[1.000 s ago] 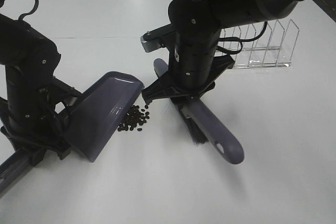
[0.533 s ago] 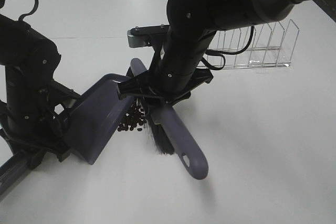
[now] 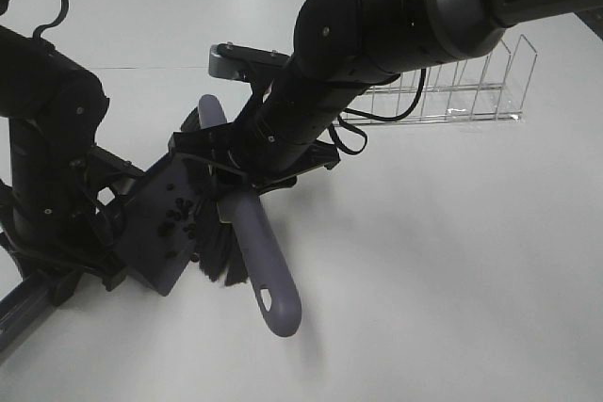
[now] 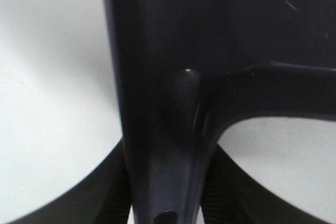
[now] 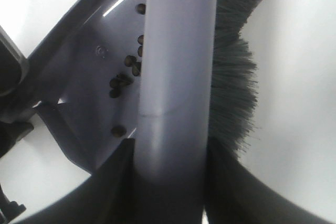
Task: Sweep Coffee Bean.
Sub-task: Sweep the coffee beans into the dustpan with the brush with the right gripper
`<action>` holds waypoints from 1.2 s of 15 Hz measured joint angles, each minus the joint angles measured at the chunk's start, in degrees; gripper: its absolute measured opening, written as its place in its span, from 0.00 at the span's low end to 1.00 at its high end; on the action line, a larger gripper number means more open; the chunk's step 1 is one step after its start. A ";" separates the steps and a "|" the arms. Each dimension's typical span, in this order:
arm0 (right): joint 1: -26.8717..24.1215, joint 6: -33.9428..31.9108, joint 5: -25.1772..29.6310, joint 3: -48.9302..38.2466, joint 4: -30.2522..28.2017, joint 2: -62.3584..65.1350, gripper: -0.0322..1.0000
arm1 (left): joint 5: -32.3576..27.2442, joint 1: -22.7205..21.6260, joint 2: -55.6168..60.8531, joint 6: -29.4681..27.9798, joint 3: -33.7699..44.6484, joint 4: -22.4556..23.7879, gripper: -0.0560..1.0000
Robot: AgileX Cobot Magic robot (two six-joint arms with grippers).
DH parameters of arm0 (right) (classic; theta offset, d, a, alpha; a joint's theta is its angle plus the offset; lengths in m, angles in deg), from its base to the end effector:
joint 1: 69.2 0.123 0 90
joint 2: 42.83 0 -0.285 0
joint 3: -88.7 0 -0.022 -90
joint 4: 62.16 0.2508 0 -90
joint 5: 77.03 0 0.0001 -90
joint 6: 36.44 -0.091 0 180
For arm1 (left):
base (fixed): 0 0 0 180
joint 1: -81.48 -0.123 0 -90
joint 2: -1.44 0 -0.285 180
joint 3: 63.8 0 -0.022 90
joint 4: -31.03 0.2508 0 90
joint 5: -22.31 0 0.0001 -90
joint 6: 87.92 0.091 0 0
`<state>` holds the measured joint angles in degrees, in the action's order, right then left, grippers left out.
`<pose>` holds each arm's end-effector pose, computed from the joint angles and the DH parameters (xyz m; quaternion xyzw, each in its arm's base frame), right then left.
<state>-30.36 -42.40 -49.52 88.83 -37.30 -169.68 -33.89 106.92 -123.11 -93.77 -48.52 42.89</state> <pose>0.3214 0.2815 0.1399 -0.1122 0.9594 0.2120 0.1482 0.2922 -0.1218 0.0939 -0.2354 -0.9589 -0.1115 0.1128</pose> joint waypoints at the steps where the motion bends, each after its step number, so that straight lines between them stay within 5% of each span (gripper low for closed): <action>1: 0.00 0.52 0.00 0.00 0.69 0.00 0.33 | 0.00 0.00 0.00 -0.06 0.00 0.00 0.37; 10: 0.00 6.65 1.49 3.78 1.15 3.32 0.33 | -0.17 0.00 0.00 -0.86 0.00 -0.52 0.37; 14: 0.00 4.24 9.68 3.84 -10.49 7.56 0.33 | -0.63 -0.06 0.00 -1.60 0.00 0.00 0.37; 18: 0.00 -6.47 17.93 3.95 -26.99 9.05 0.33 | -1.26 -0.06 -0.11 -2.52 0.00 0.46 0.37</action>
<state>-30.36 -48.87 -31.59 92.79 -64.28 -160.63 -35.16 106.86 -123.23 -96.29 -48.52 43.35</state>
